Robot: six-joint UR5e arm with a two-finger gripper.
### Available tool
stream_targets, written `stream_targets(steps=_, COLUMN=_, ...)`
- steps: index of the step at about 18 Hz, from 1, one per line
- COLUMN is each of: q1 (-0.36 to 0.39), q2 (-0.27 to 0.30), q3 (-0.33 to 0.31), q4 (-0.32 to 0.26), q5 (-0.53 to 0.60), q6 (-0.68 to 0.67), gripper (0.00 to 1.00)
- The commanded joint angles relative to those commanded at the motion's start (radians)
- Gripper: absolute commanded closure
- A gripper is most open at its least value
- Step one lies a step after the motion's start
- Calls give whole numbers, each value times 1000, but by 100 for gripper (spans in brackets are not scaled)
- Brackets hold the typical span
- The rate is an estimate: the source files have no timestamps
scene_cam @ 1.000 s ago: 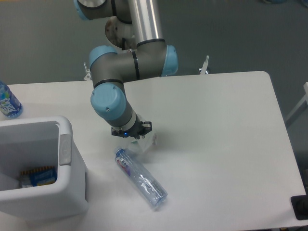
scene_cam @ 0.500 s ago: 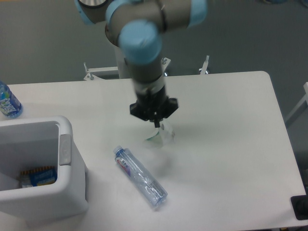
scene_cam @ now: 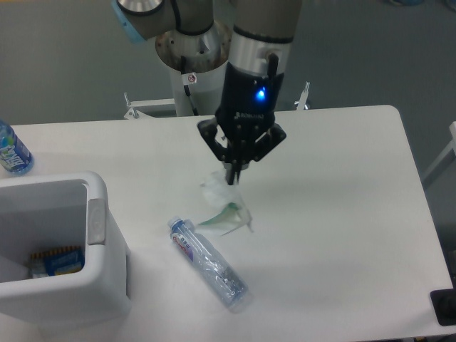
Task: Place the trash in the trash can
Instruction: 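Lift the bag and carry it over the white trash bin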
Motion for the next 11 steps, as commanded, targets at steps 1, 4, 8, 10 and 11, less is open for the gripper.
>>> stream_targets(steps=1, q1=-17, q2=8, q3=6, q4=6, q5=-18, q6=-37, gripper=100)
stream_targets(steps=4, q1=-52, q2=8, q3=9, q4=41, q5=-69, q6=-83, gripper=100)
stream_targets(steps=8, q1=-115, q2=-6, q3=12, q4=89, q5=-78, q6=-128, gripper=100)
stream_targets(steps=10, q1=-149, q2=-15, q3=15, q4=94, q5=-78, q6=-137, gripper=100)
stream_targets(steps=11, q1=-166, q2=-20, q3=18, q4=94, q5=-78, q6=-138, gripper=100)
